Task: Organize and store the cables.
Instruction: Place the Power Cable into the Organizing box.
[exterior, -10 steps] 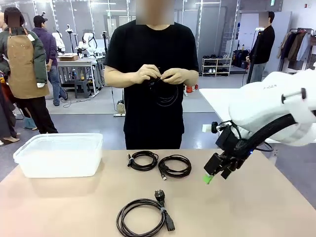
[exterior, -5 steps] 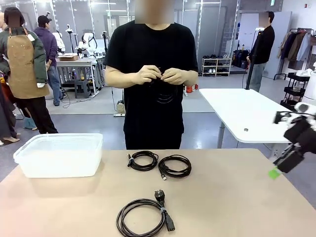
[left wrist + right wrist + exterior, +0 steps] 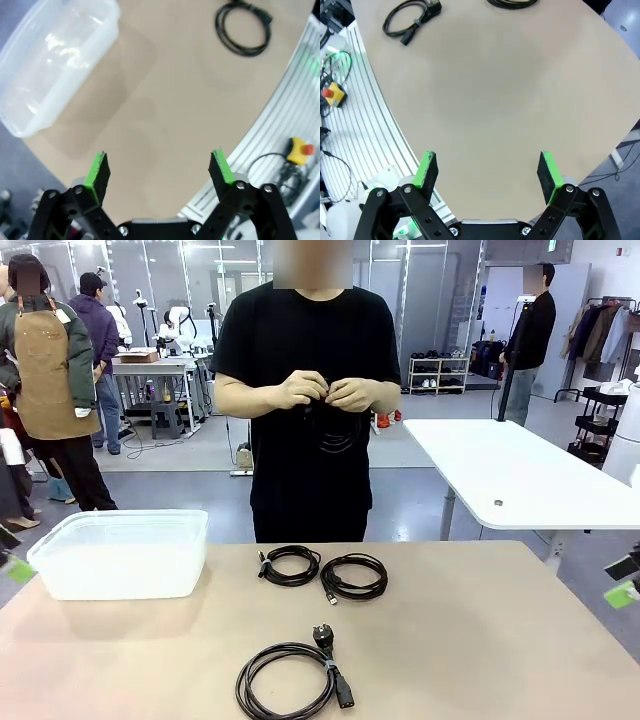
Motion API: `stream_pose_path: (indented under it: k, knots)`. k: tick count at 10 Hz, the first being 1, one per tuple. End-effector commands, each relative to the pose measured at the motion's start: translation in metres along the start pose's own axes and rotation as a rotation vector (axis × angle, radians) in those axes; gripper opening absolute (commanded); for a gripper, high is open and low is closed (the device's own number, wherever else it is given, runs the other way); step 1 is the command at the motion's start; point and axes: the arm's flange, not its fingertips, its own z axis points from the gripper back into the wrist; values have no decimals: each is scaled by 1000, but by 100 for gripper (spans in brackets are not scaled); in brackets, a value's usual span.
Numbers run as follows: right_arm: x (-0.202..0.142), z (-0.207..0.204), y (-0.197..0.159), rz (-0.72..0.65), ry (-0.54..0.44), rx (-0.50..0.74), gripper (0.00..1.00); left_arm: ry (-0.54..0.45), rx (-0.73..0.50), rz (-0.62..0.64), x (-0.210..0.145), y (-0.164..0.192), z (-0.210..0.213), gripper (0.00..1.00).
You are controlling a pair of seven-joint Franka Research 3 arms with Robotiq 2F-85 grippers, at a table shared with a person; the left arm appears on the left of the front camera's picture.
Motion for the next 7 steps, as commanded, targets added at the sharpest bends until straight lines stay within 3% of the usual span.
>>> stream_pose_path:
  k: [1,5,7]
  knots:
    - [-31,2,10,60,-50,-9,100,51,-6,77,36,-38,-15,100]
    - [-54,4,18,93,-82,19,100,37,58,124,89,-115,-71,100]
    - [-51,4,18,131,-108,16,100,2,116,151,105,-128,-92,100]
